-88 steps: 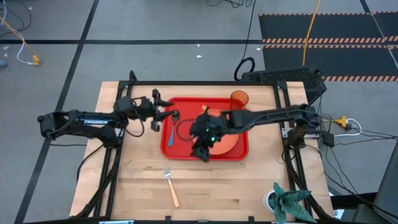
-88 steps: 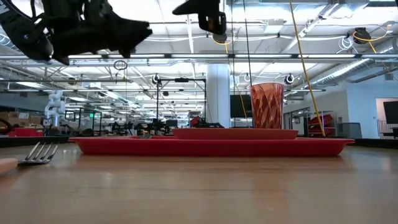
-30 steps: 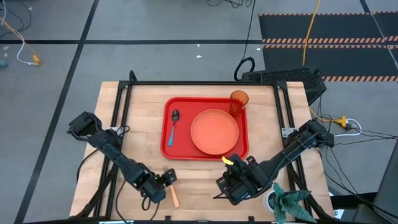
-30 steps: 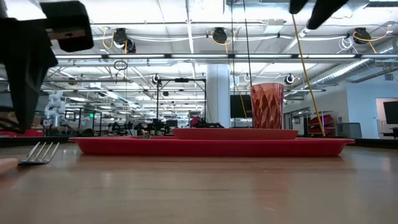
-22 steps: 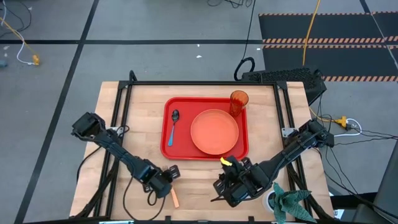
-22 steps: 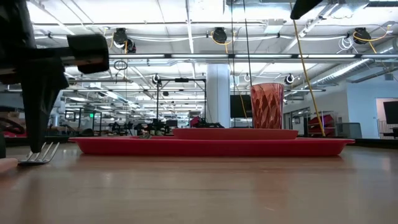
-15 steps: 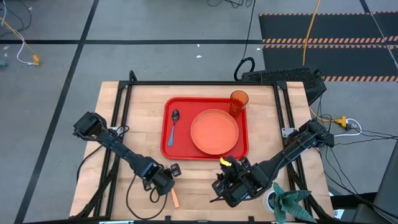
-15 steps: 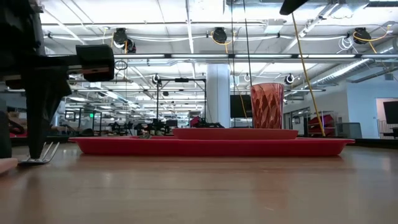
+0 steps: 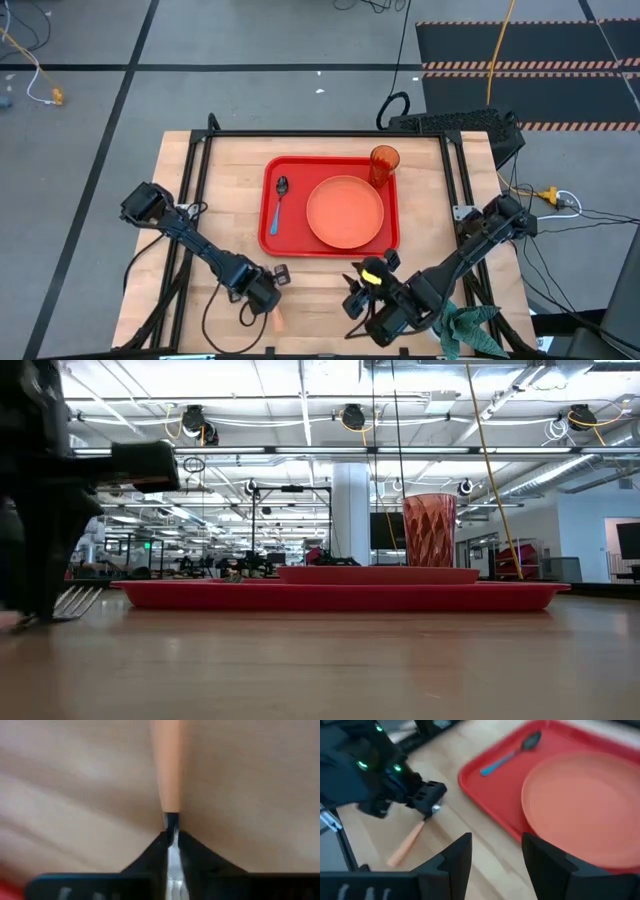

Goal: Pick and place plate/cup/fork/spoon on tray
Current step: Put the orange fork on the red tray to the right of the blue spoon

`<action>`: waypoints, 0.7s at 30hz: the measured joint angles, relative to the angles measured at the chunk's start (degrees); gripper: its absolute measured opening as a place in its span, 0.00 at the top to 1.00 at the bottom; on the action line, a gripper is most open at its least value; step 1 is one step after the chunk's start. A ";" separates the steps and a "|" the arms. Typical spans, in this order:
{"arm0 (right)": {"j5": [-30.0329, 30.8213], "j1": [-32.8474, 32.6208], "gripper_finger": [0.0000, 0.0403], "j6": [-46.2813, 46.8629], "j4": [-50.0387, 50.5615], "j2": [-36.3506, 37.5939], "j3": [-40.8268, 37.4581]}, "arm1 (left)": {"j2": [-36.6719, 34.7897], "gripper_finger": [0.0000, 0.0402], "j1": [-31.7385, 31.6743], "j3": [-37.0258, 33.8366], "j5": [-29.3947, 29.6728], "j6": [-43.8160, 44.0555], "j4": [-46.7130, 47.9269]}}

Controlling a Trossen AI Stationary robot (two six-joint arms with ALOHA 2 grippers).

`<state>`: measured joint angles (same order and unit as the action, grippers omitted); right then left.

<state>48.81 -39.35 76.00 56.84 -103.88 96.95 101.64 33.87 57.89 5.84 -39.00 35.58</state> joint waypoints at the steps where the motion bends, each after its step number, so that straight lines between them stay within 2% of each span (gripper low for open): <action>1: 1.78 -0.60 0.59 -0.53 -0.01 -0.01 0.00 | -0.07 0.95 -0.27 0.73 0.79 -0.18 2.40; 7: 12.15 -3.86 0.59 -0.79 -0.38 -1.29 -1.69 | -0.13 0.99 -0.51 6.25 2.99 -3.59 10.02; 12: 12.46 -4.32 0.59 -0.18 -0.14 -0.04 -5.75 | -0.24 0.99 -1.48 11.28 8.72 -11.64 17.68; 21: 12.47 -4.38 0.59 -0.28 -0.64 1.36 -10.19 | -0.24 1.00 -9.58 12.85 11.86 -22.43 17.96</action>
<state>61.28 -43.72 75.71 56.20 -102.52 86.75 101.41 24.28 70.74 17.70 -61.43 53.54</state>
